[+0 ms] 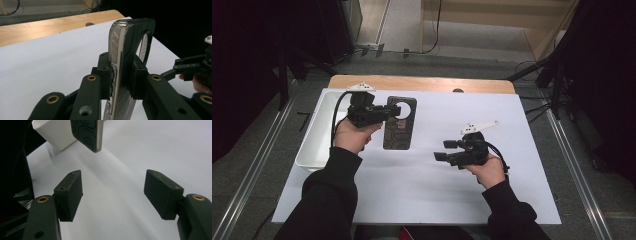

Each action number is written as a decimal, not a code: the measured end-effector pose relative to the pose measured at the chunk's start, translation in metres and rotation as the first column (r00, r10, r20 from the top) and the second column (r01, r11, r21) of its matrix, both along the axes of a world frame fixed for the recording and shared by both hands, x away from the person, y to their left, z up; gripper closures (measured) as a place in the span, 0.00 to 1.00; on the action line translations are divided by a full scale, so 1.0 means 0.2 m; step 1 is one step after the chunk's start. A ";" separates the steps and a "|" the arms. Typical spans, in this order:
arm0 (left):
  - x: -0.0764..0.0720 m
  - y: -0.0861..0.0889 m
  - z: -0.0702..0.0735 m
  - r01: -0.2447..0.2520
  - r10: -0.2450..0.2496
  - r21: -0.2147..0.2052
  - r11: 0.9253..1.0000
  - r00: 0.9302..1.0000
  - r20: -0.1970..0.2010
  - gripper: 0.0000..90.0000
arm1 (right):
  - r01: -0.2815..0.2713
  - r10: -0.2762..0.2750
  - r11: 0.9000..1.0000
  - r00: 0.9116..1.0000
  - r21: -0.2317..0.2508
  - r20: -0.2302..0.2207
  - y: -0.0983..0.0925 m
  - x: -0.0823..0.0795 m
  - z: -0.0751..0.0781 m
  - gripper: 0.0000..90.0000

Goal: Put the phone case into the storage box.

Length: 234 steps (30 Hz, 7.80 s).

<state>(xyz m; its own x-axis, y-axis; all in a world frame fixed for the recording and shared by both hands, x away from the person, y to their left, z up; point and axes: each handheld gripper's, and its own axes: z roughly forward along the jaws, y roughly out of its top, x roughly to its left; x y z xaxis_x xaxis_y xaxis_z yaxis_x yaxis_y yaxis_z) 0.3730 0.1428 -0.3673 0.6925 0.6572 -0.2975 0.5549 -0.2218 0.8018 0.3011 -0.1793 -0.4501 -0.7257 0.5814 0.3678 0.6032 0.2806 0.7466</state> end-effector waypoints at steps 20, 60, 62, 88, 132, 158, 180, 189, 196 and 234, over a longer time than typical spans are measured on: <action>0.02 0.16 0.07 -0.033 0.034 -0.032 0.999 0.999 0.016 0.83 | 0.017 -0.018 1.000 1.000 -0.017 -0.025 -0.11 -0.09 -0.09 0.33; 0.08 0.50 0.22 -0.131 0.134 -0.042 0.990 0.988 0.073 0.83 | 0.046 -0.046 0.999 0.997 -0.004 -0.055 -0.25 -0.24 -0.16 0.33; 0.09 0.52 0.23 -0.137 0.140 -0.042 0.990 0.987 0.077 0.83 | 0.050 -0.050 0.999 0.997 -0.004 -0.054 -0.25 -0.24 -0.16 0.33; 0.16 0.72 0.28 -0.210 0.211 -0.020 0.978 0.972 0.105 0.83 | 0.067 -0.067 0.998 0.996 -0.003 -0.058 -0.28 -0.27 -0.17 0.33; 0.35 0.88 0.15 -0.328 0.322 0.033 0.944 0.938 0.125 0.83 | 0.073 -0.072 0.997 0.996 0.005 -0.053 -0.30 -0.26 -0.17 0.33; 0.47 0.90 -0.01 -0.393 0.384 0.045 0.919 0.914 0.131 0.82 | 0.074 -0.074 0.997 0.996 0.005 -0.053 -0.30 -0.26 -0.17 0.33; 0.54 0.84 -0.11 -0.376 0.368 0.048 0.925 0.922 0.122 0.82 | 0.082 -0.081 0.997 0.995 0.010 -0.049 -0.31 -0.26 -0.17 0.33; 0.56 0.86 -0.17 -0.378 0.372 0.051 0.924 0.923 0.100 0.82 | 0.085 -0.084 0.996 0.995 0.011 -0.057 -0.32 -0.26 -0.17 0.33; 0.57 0.88 -0.20 -0.385 0.380 0.040 0.922 0.921 0.088 0.82 | 0.091 -0.091 0.996 0.994 0.010 -0.062 -0.32 -0.25 -0.17 0.33; 0.59 0.91 -0.23 -0.384 0.383 0.113 0.916 0.923 0.029 0.79 | 0.087 -0.086 0.996 0.995 0.013 -0.058 -0.31 -0.26 -0.17 0.33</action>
<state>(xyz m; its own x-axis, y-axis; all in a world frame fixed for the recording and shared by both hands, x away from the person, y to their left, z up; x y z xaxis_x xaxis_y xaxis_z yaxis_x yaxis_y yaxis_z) 0.4919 0.3254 -0.4141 0.3822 0.9019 -0.2011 0.6111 -0.0834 0.7871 0.2494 -0.2413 -0.4841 -0.6500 0.6352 0.4171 0.6670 0.2139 0.7137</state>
